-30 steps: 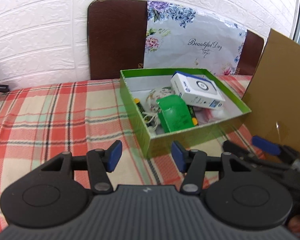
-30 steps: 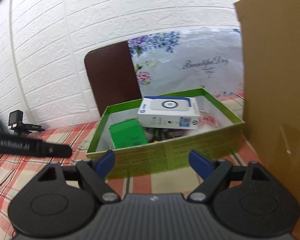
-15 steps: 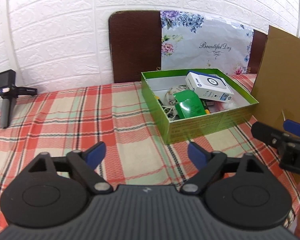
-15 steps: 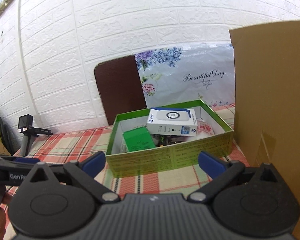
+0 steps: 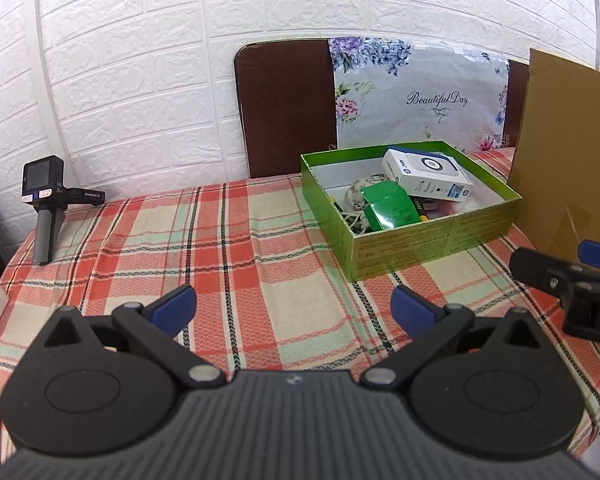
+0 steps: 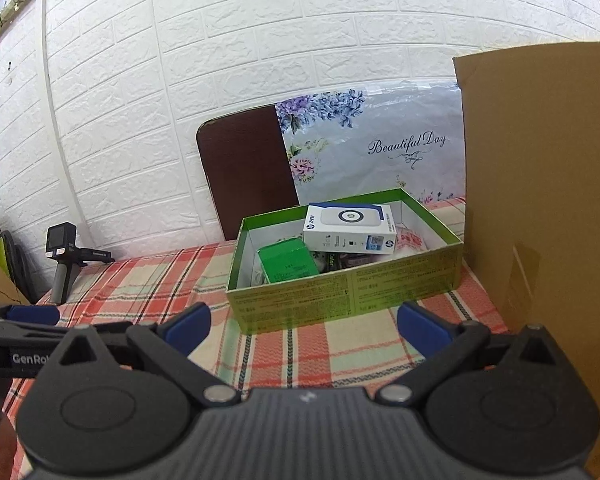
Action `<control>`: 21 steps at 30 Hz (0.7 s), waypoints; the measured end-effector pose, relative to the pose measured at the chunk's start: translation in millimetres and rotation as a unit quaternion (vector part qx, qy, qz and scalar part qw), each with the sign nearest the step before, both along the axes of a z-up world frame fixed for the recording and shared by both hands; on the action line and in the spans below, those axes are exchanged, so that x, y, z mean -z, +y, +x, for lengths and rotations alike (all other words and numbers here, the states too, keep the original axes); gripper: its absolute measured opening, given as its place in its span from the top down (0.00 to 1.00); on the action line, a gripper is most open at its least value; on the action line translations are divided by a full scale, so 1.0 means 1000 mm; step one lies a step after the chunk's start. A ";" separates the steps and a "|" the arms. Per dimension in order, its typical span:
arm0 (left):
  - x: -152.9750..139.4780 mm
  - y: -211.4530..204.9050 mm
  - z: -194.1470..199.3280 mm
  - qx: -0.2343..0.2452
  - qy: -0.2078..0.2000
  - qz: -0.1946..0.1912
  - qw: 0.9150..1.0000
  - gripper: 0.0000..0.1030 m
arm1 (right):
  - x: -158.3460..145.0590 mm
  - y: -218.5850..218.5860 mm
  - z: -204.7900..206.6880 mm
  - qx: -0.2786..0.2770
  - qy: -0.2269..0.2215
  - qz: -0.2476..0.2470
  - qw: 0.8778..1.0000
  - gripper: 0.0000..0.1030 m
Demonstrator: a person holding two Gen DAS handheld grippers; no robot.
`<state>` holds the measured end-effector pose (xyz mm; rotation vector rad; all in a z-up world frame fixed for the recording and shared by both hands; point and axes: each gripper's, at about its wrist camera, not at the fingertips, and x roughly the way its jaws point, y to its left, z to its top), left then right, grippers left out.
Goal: Organize objects
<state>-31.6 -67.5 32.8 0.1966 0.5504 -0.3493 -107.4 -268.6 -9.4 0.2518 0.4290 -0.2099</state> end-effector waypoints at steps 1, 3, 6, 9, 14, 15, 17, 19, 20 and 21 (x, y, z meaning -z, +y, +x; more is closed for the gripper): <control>-0.001 -0.001 -0.001 0.001 -0.002 0.003 1.000 0.00 | -0.001 0.001 -0.001 0.000 -0.001 -0.001 1.000 0.00; -0.001 -0.004 -0.003 -0.002 -0.006 0.013 1.000 0.00 | -0.002 0.002 -0.002 -0.001 -0.003 -0.002 1.000 0.00; -0.003 -0.007 -0.006 -0.007 -0.017 0.024 1.000 0.00 | -0.002 0.001 -0.003 -0.002 -0.004 0.000 1.000 0.00; -0.006 -0.007 -0.008 -0.010 -0.023 0.021 0.999 0.00 | -0.002 0.001 -0.003 -0.001 -0.005 0.000 1.000 0.00; -0.009 -0.008 -0.010 -0.020 -0.028 0.025 0.999 0.00 | -0.001 -0.002 -0.003 -0.001 -0.004 0.001 1.000 0.00; -0.008 -0.009 -0.010 -0.020 -0.026 0.028 0.999 0.00 | -0.001 -0.002 -0.003 -0.001 -0.004 0.001 1.000 0.00; -0.007 -0.011 -0.010 -0.019 -0.023 0.030 0.999 0.00 | 0.000 -0.003 -0.002 -0.001 -0.004 0.002 1.000 0.00; -0.006 -0.013 -0.010 -0.019 -0.021 0.034 0.999 0.00 | 0.001 -0.004 -0.002 -0.001 -0.003 0.004 1.000 0.00; -0.006 -0.014 -0.010 -0.018 -0.019 0.036 0.999 0.00 | 0.001 -0.004 -0.001 -0.001 -0.002 0.004 1.000 0.00; -0.005 -0.015 -0.010 -0.018 -0.015 0.037 0.999 0.00 | 0.002 -0.005 -0.001 -0.001 -0.001 0.004 1.000 0.00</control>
